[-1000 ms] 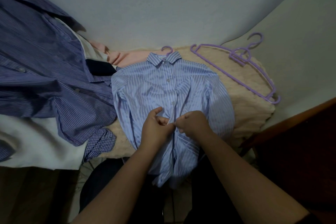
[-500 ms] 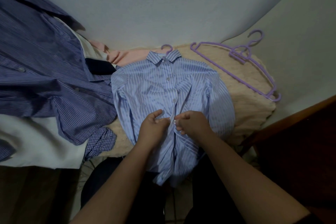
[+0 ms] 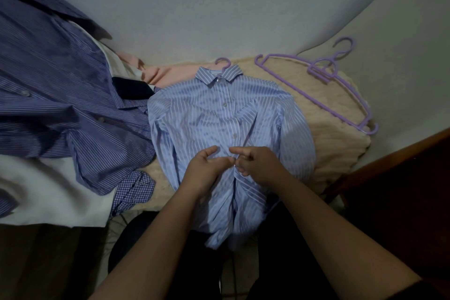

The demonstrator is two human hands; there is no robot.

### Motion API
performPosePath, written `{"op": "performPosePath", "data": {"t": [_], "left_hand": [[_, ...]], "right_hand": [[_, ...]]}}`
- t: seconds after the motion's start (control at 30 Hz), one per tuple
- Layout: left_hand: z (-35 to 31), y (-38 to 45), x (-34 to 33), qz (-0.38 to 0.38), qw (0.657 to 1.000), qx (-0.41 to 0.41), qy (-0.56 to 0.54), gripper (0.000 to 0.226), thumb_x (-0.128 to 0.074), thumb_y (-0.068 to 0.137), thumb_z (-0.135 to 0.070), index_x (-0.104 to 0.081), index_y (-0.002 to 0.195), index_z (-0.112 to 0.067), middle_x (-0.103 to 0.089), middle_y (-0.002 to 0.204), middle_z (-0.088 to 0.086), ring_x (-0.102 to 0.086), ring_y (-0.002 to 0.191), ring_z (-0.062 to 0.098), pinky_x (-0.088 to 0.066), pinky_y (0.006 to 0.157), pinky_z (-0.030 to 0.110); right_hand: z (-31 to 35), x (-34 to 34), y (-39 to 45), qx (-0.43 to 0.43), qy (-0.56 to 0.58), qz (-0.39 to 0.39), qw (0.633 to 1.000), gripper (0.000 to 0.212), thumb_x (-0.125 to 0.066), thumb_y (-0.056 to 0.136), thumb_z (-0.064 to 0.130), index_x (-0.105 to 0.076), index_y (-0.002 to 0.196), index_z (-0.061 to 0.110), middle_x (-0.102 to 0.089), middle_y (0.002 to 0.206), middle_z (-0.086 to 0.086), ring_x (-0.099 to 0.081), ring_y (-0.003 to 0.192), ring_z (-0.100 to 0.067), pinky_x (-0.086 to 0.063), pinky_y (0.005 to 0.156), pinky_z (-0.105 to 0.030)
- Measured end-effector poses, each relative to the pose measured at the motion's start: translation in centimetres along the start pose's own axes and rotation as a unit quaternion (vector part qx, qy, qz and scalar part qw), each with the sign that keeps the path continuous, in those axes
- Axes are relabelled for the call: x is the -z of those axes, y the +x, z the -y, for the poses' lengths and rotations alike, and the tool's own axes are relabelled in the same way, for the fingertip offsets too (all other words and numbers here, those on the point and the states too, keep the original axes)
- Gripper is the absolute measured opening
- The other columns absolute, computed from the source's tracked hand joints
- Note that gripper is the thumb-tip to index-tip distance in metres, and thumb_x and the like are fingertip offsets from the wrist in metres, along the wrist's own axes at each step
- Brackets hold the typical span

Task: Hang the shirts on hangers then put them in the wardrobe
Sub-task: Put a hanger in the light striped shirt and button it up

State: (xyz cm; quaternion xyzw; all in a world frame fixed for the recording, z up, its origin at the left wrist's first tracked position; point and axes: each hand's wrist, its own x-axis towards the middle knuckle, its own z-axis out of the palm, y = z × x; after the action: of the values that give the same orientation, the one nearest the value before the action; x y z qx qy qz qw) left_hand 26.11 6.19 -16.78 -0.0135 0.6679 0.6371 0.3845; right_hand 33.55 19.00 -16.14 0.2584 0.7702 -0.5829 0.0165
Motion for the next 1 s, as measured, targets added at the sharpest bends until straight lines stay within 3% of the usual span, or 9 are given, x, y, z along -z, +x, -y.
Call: {"op": "performPosePath", "data": {"t": [0.07, 0.13, 0.23, 0.3, 0.4, 0.5, 0.6, 0.8, 1.0], "left_hand": [[0.00, -0.02, -0.18, 0.008, 1.000, 0.004, 0.018, 0.053, -0.075, 0.078, -0.002, -0.051, 0.125, -0.011, -0.072, 0.099, 0.008, -0.069, 0.094, 0.021, -0.053, 0.090, 0.037], [-0.12, -0.15, -0.16, 0.000, 0.999, 0.011, 0.049, 0.043, -0.075, 0.079, -0.004, -0.058, 0.119, -0.008, -0.071, 0.102, 0.011, -0.068, 0.097, 0.023, -0.052, 0.094, 0.040], [-0.48, -0.46, 0.03, 0.006, 0.993, 0.011, 0.116, 0.018, -0.072, 0.084, -0.014, -0.071, 0.102, -0.009, -0.072, 0.092, 0.008, -0.067, 0.085, 0.017, -0.053, 0.076, 0.026], [-0.56, -0.29, 0.24, 0.007, 0.990, 0.017, 0.138, 0.016, -0.073, 0.084, -0.019, -0.075, 0.096, -0.009, -0.074, 0.086, 0.008, -0.067, 0.079, 0.019, -0.053, 0.074, 0.029], [-0.59, -0.08, 0.29, 0.004, 0.991, 0.025, 0.131, 0.017, -0.072, 0.085, -0.022, -0.075, 0.094, -0.009, -0.074, 0.083, 0.012, -0.065, 0.072, 0.020, -0.052, 0.069, 0.030], [-0.34, -0.07, 0.07, -0.014, 0.997, 0.026, 0.070, 0.010, -0.070, 0.086, -0.018, -0.075, 0.085, -0.009, -0.073, 0.091, 0.020, -0.066, 0.082, 0.027, -0.053, 0.081, 0.038], [-0.15, -0.33, -0.18, -0.023, 0.999, 0.020, 0.038, 0.011, -0.071, 0.085, -0.017, -0.075, 0.077, -0.011, -0.069, 0.097, 0.028, -0.060, 0.083, 0.029, -0.050, 0.083, 0.042], [-0.29, -0.72, -0.32, -0.024, 1.000, 0.010, -0.002, 0.012, -0.070, 0.086, -0.014, -0.073, 0.089, -0.003, -0.073, 0.090, 0.020, -0.068, 0.096, 0.038, -0.053, 0.093, 0.048], [-0.53, -0.68, -0.03, 0.005, 0.999, 0.049, -0.025, 0.028, -0.064, 0.087, -0.013, -0.068, 0.102, 0.010, -0.069, 0.099, 0.029, -0.066, 0.094, 0.041, -0.052, 0.088, 0.047]], "right_hand": [[-0.13, -0.10, -0.13, 0.013, -0.031, -0.011, 0.999, 0.037, -0.054, 0.090, 0.001, -0.060, 0.125, 0.011, -0.056, 0.064, -0.001, -0.057, 0.074, -0.027, -0.053, 0.076, -0.045], [-0.24, -0.26, -0.22, 0.016, -0.033, -0.022, 0.999, 0.037, -0.053, 0.089, 0.001, -0.061, 0.124, 0.011, -0.058, 0.068, 0.001, -0.060, 0.077, -0.023, -0.053, 0.083, -0.045], [-0.40, -0.42, -0.32, 0.019, -0.019, -0.037, 0.999, 0.032, -0.053, 0.091, 0.002, -0.064, 0.120, 0.010, -0.062, 0.078, 0.002, -0.059, 0.070, -0.006, -0.053, 0.085, -0.034], [-0.52, -0.50, -0.22, 0.016, 0.000, -0.038, 0.999, 0.031, -0.054, 0.091, 0.002, -0.064, 0.119, 0.009, -0.062, 0.079, 0.003, -0.059, 0.070, -0.005, -0.053, 0.086, -0.034], [-0.54, -0.59, -0.07, 0.013, 0.040, -0.030, 0.999, 0.032, -0.053, 0.090, -0.003, -0.064, 0.116, 0.012, -0.056, 0.066, -0.003, -0.055, 0.070, -0.023, -0.051, 0.080, -0.041], [-0.83, -0.53, 0.27, 0.008, 0.073, -0.028, 0.997, 0.037, -0.053, 0.088, -0.006, -0.063, 0.110, 0.022, -0.048, 0.064, -0.009, -0.049, 0.071, -0.026, -0.045, 0.072, -0.038], [-0.80, -0.56, 0.41, 0.002, 0.082, -0.024, 0.996, 0.039, -0.051, 0.087, -0.009, -0.062, 0.119, 0.013, -0.045, 0.059, -0.005, -0.047, 0.069, -0.026, -0.044, 0.070, -0.036], [-0.27, -0.33, 0.13, 0.002, 0.088, -0.016, 0.996, 0.040, -0.049, 0.084, -0.011, -0.060, 0.107, 0.021, -0.050, 0.052, -0.001, -0.050, 0.054, -0.017, -0.047, 0.061, -0.028], [-0.96, -0.60, 0.20, 0.008, 0.097, -0.042, 0.994, 0.030, -0.054, 0.088, -0.008, -0.062, 0.110, 0.011, -0.050, 0.060, -0.005, -0.051, 0.062, -0.019, -0.048, 0.061, -0.025]]}}
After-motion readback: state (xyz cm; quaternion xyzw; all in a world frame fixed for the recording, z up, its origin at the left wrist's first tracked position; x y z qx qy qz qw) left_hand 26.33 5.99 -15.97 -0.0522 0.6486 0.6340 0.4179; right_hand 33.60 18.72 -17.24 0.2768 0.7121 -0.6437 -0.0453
